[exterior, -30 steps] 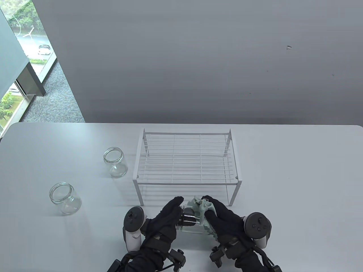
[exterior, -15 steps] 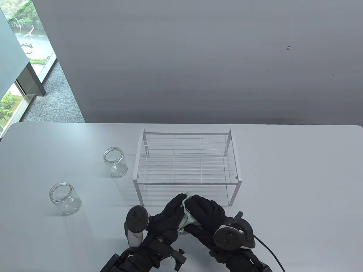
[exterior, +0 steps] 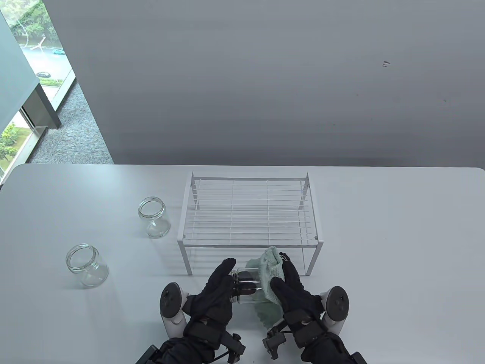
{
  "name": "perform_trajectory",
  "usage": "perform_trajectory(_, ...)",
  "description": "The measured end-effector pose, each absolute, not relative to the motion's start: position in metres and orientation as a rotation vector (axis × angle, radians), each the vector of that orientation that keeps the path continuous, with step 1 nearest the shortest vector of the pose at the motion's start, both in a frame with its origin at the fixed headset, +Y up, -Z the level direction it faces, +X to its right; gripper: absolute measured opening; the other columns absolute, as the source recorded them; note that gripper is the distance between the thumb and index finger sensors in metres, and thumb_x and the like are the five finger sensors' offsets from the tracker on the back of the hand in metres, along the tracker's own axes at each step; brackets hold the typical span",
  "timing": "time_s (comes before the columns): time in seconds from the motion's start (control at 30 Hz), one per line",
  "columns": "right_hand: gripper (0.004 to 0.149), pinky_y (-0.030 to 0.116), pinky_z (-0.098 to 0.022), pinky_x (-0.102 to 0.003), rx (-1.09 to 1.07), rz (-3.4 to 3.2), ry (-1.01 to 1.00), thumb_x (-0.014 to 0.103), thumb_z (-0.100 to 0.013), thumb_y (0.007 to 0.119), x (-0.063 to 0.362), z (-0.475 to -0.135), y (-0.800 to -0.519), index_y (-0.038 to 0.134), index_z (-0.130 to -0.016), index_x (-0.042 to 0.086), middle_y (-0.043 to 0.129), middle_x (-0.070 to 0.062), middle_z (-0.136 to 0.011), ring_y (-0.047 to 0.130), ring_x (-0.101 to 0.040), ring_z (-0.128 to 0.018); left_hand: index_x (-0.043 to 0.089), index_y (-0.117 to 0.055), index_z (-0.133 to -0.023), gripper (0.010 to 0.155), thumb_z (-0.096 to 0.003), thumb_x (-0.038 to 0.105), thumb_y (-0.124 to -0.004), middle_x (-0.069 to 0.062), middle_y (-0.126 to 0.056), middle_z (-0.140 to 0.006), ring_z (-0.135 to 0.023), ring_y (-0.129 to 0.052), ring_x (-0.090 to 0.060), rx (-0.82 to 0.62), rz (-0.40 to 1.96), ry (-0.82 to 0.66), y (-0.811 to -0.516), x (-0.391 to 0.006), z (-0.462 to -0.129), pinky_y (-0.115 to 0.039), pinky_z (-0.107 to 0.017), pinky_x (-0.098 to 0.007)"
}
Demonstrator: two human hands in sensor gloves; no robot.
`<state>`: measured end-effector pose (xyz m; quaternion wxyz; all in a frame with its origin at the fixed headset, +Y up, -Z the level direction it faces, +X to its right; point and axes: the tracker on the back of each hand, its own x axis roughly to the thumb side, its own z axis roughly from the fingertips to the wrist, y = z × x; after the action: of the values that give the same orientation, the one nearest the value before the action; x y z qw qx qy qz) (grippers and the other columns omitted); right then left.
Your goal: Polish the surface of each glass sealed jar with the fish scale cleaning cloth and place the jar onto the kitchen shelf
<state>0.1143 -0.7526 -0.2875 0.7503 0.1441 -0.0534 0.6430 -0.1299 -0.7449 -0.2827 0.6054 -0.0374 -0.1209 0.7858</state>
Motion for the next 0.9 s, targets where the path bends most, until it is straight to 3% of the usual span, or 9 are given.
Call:
perform_trajectory(0.17,0.087,0.075,-0.05,-0.059,0.257,1.286,-0.146,0.042,-0.049,0.081,0.112,-0.282,-0.751,0.032,-0.107,-0.002,0.035,-0.046,-0.097,0.068,-0.064,-0.079,0.014,-0.054,-0.103,0.054,-0.0516,0.028,-0.064,-0.012,-0.086,-0.089,-0.072,-0.105,-0.015,-0.135,1.879,-0.294,-0.746,-0.127,-0.281,-0.036,-0.073,-0.044)
perform_trajectory(0.37,0.069,0.071,-0.05,-0.064,0.316,1.35,-0.348,0.038,-0.05,0.079,0.122,-0.278,-0.736,0.054,-0.105,0.005,0.036,-0.045,-0.098,0.064,-0.067,-0.08,0.006,-0.038,-0.105,0.064,-0.0504,0.025,-0.066,-0.009,-0.082,-0.093,-0.079,-0.101,-0.017,-0.288,1.812,-0.458,-0.739,-0.112,-0.279,-0.03,-0.071,-0.049)
perform_trajectory(0.5,0.064,0.072,-0.051,-0.063,0.316,1.307,-0.36,0.034,-0.05,0.079,0.119,-0.275,-0.736,0.056,-0.103,0.006,0.036,-0.045,-0.097,0.062,-0.067,-0.08,0.01,-0.043,-0.105,0.062,-0.0501,0.027,-0.067,-0.005,-0.085,-0.092,-0.077,-0.104,-0.014,-0.192,1.798,-0.42,-0.735,-0.117,-0.277,-0.035,-0.07,-0.05)
perform_trajectory(0.63,0.063,0.082,-0.048,-0.053,0.298,1.32,-0.322,0.023,-0.051,0.075,0.11,-0.273,-0.739,0.048,-0.105,0.007,0.047,-0.046,-0.092,0.076,-0.058,-0.076,0.011,-0.041,-0.105,0.062,-0.0504,0.027,-0.066,-0.005,-0.083,-0.094,-0.079,-0.102,-0.013,-0.124,1.9,-0.37,-0.735,-0.124,-0.279,-0.034,-0.07,-0.049)
perform_trajectory(0.7,0.069,0.084,-0.046,-0.05,0.287,1.338,-0.261,0.02,-0.05,0.075,0.103,-0.273,-0.742,0.036,-0.105,0.004,0.053,-0.045,-0.09,0.08,-0.054,-0.076,0.012,-0.039,-0.105,0.063,-0.0505,0.028,-0.066,-0.003,-0.081,-0.095,-0.081,-0.101,-0.013,-0.101,1.888,-0.382,-0.736,-0.124,-0.279,-0.032,-0.07,-0.047)
perform_trajectory(0.77,0.077,0.085,-0.046,-0.048,0.29,1.362,-0.192,0.021,-0.05,0.075,0.096,-0.272,-0.747,0.023,-0.102,-0.003,0.057,-0.043,-0.09,0.083,-0.051,-0.075,0.013,-0.037,-0.105,0.064,-0.0504,0.029,-0.066,-0.001,-0.079,-0.097,-0.084,-0.099,-0.011,-0.095,1.865,-0.405,-0.735,-0.121,-0.278,-0.03,-0.07,-0.046)
perform_trajectory(0.9,0.08,0.084,-0.044,-0.049,0.298,1.355,-0.076,0.026,-0.05,0.075,0.087,-0.272,-0.753,0.023,-0.099,-0.01,0.061,-0.041,-0.09,0.087,-0.049,-0.073,0.017,-0.034,-0.106,0.066,-0.0504,0.03,-0.067,0.001,-0.075,-0.099,-0.089,-0.095,-0.011,-0.083,1.819,-0.441,-0.733,-0.118,-0.278,-0.027,-0.069,-0.044)
